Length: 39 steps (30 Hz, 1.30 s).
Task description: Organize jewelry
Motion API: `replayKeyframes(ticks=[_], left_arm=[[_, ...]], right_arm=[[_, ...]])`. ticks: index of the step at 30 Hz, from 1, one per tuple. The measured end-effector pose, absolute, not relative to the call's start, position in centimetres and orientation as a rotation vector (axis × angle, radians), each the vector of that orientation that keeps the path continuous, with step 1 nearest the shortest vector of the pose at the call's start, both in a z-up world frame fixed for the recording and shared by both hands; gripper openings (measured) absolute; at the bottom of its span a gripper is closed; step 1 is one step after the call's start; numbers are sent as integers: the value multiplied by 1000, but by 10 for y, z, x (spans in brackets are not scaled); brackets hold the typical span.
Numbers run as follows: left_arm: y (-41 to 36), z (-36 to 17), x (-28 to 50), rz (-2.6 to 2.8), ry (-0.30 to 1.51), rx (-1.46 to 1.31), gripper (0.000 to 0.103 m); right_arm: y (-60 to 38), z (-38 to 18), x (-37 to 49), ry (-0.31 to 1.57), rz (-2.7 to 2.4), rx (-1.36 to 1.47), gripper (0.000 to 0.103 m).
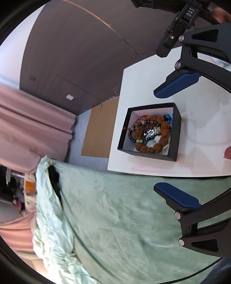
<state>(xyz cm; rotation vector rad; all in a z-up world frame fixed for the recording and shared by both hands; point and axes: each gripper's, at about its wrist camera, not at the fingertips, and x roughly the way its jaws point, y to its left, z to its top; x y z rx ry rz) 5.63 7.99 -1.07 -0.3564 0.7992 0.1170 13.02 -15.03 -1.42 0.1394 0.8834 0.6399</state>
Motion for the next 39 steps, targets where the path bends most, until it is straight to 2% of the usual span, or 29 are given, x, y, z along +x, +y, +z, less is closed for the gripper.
replayKeyframes(ticks=[11,28,32,39], left_arm=[[45,4,35,78,742,-208,98],[25,4,19,63,704,-134,99],[22,6,16,81,682,-110,100],[24,13,12,84,642,-123,102]], right_arm=[[-191,-8,114,877,623,109,82],[-223,-4,97,844,599,75,84],[-230,-2,95,834,590,97,91],[-227,-4,94,844,587,93,91]])
